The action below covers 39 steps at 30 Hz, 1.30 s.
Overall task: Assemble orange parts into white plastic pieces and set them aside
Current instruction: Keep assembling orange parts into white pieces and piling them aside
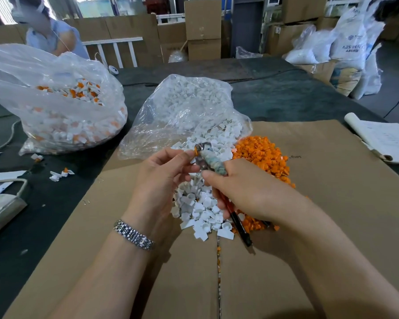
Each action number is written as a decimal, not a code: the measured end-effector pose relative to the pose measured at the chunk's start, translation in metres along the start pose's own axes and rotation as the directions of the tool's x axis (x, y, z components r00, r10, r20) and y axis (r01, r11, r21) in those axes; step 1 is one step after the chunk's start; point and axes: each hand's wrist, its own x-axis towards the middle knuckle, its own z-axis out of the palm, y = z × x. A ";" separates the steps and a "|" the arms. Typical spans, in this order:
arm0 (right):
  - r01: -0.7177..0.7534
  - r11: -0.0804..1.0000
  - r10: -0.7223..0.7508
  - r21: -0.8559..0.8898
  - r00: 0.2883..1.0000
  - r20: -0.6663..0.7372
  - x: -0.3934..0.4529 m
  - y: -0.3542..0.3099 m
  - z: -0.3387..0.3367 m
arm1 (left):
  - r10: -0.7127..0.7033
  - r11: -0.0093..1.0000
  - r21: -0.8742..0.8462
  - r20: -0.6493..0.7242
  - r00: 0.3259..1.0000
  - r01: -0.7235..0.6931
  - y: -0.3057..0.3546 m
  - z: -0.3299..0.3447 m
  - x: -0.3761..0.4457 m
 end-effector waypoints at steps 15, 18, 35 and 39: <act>-0.017 0.963 -0.007 0.270 0.996 0.090 0.007 0.008 -0.012 | 0.016 1.000 -0.018 0.003 1.000 -0.016 0.005 -0.004 0.001; -0.012 0.974 -0.014 0.227 0.994 0.112 0.005 0.010 -0.018 | 0.039 0.999 0.007 0.026 0.999 -0.040 0.004 -0.002 -0.001; 0.037 0.997 -0.035 0.069 0.999 -0.030 0.002 0.004 -0.001 | 0.046 0.998 0.053 -0.019 0.999 -0.045 0.002 -0.007 0.004; 0.056 0.992 -0.070 -0.110 0.990 -0.125 0.001 -0.002 0.002 | 0.009 1.000 0.004 0.001 1.000 -0.009 0.006 -0.010 0.004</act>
